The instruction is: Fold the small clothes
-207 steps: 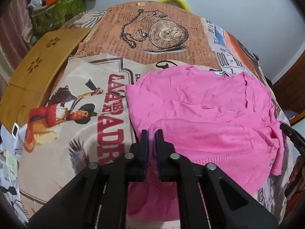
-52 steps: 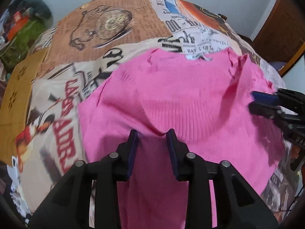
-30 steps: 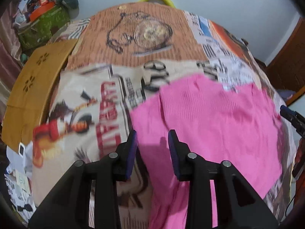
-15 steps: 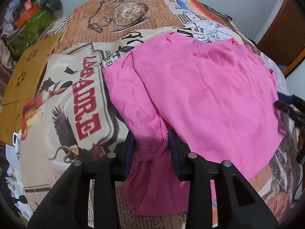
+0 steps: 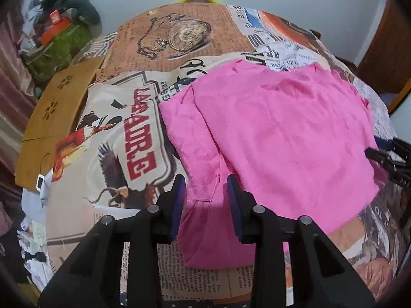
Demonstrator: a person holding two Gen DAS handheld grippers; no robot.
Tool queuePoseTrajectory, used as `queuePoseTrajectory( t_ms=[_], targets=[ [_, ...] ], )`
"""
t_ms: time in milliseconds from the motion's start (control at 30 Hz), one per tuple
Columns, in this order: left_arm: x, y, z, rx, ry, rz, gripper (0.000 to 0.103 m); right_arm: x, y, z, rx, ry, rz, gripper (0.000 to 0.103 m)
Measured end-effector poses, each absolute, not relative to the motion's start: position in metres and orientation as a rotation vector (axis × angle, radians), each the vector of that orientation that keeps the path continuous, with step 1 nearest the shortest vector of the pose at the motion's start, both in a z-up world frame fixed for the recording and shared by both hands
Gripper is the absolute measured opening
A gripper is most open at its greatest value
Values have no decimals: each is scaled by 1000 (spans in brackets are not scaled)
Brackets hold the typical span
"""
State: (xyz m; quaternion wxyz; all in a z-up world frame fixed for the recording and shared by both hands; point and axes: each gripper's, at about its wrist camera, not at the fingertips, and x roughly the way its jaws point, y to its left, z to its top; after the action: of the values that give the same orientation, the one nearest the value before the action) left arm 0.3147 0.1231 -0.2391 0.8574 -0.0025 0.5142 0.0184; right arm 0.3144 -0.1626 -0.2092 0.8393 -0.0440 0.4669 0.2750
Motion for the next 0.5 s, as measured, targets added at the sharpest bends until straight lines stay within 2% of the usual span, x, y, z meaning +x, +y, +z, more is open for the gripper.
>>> queuePoseTrajectory(
  t_ms=[67, 200, 400, 500],
  targets=[
    [311, 121, -236, -14, 1060, 28, 20, 313, -164, -210, -86, 986, 585, 44],
    [308, 110, -234, -11, 1040, -34, 19, 311, -165, -211, -81, 984, 596, 44],
    [324, 114, -264, 5, 1136, -3, 19, 310, -167, -211, -65, 979, 605, 44],
    [322, 113, -266, -6, 1128, -14, 20, 309, -167, -212, -63, 974, 612, 44]
  ],
)
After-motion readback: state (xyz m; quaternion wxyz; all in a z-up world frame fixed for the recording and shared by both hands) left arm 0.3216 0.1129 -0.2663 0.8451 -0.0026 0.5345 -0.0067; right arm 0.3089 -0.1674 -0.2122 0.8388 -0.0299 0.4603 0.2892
